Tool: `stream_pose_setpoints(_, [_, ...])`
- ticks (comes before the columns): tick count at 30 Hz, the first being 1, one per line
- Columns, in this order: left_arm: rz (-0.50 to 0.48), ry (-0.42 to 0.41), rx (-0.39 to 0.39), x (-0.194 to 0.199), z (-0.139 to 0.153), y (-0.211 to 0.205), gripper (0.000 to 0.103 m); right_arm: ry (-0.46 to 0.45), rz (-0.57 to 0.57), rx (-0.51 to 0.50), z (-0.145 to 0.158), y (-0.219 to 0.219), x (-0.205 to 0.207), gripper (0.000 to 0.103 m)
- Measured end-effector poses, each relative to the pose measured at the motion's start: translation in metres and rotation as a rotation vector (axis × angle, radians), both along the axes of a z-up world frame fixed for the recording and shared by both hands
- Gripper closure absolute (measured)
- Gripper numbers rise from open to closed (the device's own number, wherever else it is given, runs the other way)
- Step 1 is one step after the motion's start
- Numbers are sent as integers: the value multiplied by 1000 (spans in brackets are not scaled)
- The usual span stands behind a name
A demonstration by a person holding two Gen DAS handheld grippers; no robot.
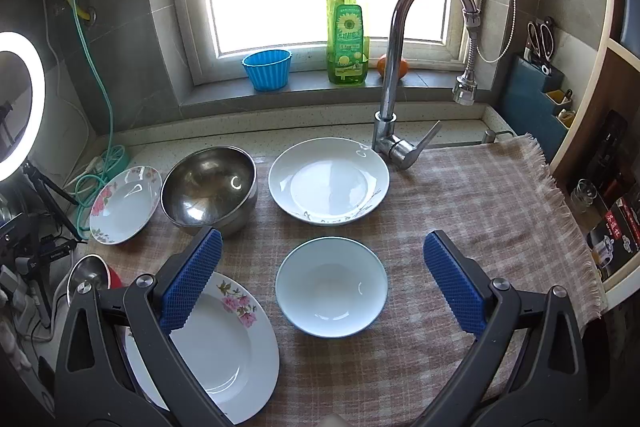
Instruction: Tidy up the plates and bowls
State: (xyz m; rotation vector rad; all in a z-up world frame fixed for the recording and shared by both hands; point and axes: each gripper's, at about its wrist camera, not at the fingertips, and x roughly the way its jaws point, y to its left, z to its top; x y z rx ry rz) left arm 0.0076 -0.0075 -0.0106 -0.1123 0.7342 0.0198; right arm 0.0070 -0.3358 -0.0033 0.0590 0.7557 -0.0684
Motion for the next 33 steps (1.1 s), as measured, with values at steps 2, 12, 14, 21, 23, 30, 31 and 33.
stream_pose_setpoints(2, [-4,-1,0,0,-1,0,1,4,4,-1,0,0,1,0])
stream_pose_setpoints(12, [-15,5,6,3,1,-6,1,7,3,-3,-1,0,3,0])
stream_pose_setpoints(14, [-18,7,8,4,1,-7,1,7,1,-3,-1,0,3,0])
stream_pose_setpoints(21, [-19,5,7,5,3,-7,1,8,1,-2,-1,1,4,0])
stream_pose_setpoints(23, [-18,5,6,5,3,-7,1,7,1,-1,0,1,3,0])
stream_pose_setpoints(30, [-19,-1,9,4,5,-8,1,-7,2,-6,1,4,0,0])
stream_pose_setpoints(31, [-19,-1,8,4,5,-7,1,-8,3,-4,1,3,0,0])
stream_pose_setpoints(33, [-18,-3,6,4,5,-7,1,-7,3,-6,2,4,1,0])
